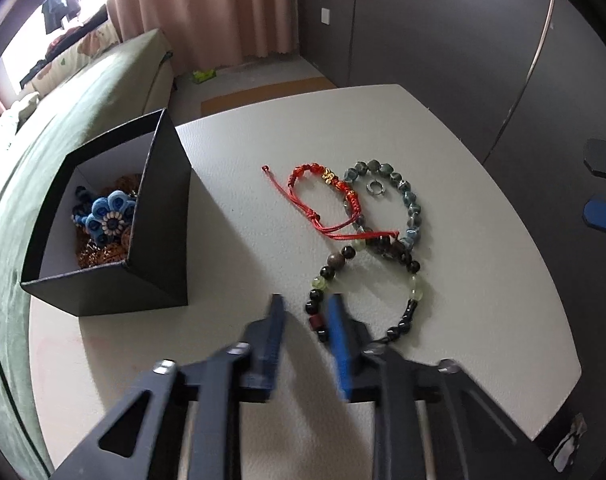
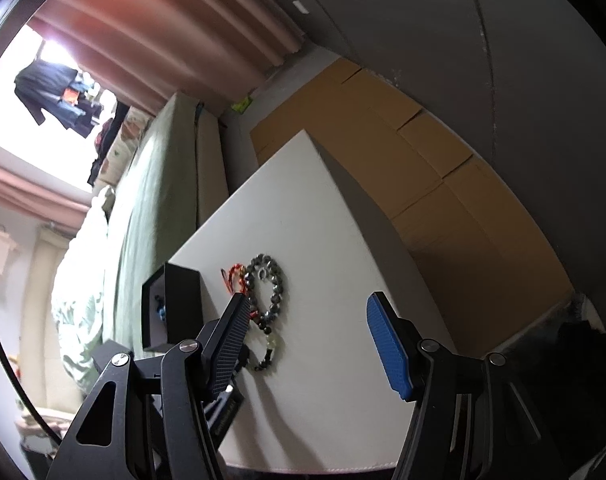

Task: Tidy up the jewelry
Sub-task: 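Reach the left tool to the dark bead bracelet and grasp it, then drop the dark bracelet into the box with the left tool while the right tool grasps the grey-green bracelet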

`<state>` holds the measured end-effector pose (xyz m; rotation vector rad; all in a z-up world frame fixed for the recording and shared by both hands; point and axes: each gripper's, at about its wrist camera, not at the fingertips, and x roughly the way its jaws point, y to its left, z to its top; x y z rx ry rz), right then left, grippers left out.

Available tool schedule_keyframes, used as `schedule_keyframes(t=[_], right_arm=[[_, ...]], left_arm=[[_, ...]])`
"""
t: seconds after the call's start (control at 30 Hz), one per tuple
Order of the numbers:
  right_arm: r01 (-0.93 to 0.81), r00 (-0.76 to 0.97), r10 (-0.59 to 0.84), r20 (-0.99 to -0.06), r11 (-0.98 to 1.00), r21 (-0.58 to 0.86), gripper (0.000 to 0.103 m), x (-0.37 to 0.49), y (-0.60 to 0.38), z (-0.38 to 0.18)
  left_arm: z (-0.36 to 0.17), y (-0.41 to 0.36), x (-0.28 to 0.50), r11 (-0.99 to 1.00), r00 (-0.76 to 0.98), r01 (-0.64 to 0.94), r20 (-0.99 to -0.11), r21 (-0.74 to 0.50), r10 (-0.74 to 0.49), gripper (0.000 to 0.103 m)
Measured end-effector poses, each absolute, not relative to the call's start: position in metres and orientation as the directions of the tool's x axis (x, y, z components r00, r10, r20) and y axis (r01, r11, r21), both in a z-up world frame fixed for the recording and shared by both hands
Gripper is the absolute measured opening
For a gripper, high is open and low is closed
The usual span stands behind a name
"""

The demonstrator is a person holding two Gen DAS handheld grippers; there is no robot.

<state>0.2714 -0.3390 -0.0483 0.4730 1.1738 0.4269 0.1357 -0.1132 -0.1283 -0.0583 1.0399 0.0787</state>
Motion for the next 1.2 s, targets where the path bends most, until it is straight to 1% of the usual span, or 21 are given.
schedule_keyframes(t=[0.03,0.1,0.27,0.43,0.77,1.2], right_arm=[[-0.079,0.325,0.554,-0.767,0.824,0.561,0.062,0.271,-0.338,-0.048],[-0.096,0.325,0.558,-0.763,0.823,0.561,0.062,0.271,-0.334,-0.046],[-0.111,0.311,0.543,-0.780,0.836,0.538,0.062,0.271,-0.329,-0.048],[-0.117,0.308,0.537,-0.785,0.841,0.529,0.062,0.272,-0.326,-0.049],[-0.134,0.290,0.523,-0.802,0.851,0.507,0.062,0.273,-0.307,-0.056],[-0.149,0.263,0.564,-0.783,0.825,0.544,0.061,0.283,-0.272,-0.070]], left_arm=[[-0.129,-0.115,0.136,0.996,0.503,-0.089,-0.863,-0.005,0.040,0.008],[-0.128,-0.116,0.135,0.996,0.506,-0.089,-0.861,0.002,0.047,0.008],[-0.120,-0.103,0.134,0.992,0.514,-0.108,-0.858,-0.069,-0.004,0.008],[-0.092,-0.091,0.132,0.985,0.569,-0.111,-0.821,-0.130,-0.045,0.008],[-0.046,-0.068,0.120,0.971,0.658,-0.109,-0.747,-0.211,-0.088,0.007],[-0.010,-0.013,0.102,0.936,0.735,-0.166,-0.671,-0.311,-0.093,0.007]])
